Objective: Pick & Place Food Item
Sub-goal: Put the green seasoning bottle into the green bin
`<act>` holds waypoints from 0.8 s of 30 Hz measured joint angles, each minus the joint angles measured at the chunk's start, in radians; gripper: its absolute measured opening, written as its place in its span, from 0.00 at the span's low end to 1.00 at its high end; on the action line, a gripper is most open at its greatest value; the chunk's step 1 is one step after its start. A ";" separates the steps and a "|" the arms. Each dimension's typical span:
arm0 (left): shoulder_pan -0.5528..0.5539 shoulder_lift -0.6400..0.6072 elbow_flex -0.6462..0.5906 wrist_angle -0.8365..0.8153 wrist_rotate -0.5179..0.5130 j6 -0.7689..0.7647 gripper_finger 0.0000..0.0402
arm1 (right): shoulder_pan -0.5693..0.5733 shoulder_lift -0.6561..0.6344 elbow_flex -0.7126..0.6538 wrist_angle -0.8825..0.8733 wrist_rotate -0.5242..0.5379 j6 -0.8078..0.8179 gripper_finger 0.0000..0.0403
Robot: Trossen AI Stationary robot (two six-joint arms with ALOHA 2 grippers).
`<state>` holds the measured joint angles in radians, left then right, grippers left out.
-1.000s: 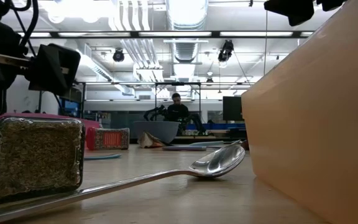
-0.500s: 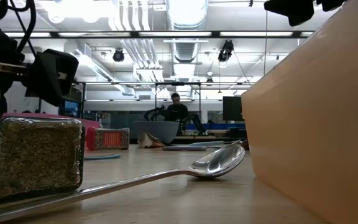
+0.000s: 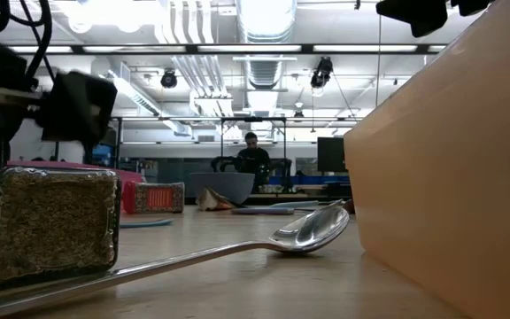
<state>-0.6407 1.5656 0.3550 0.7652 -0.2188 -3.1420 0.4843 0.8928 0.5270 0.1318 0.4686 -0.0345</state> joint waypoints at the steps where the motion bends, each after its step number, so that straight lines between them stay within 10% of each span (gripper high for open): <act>1: 0.000 0.003 0.000 0.012 -0.008 0.000 0.64 | 0.000 0.000 0.000 0.000 0.000 0.000 0.69; 14: 0.000 0.003 -0.001 -0.020 -0.163 0.000 0.65 | 0.000 0.000 0.000 0.001 0.000 0.000 0.69; 24: -0.004 -0.075 0.000 -0.101 -0.089 0.023 0.91 | 0.000 0.000 0.000 0.000 0.000 0.000 0.69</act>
<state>-0.6445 1.4907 0.3550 0.6645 -0.3079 -3.1190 0.4843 0.8928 0.5270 0.1322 0.4686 -0.0343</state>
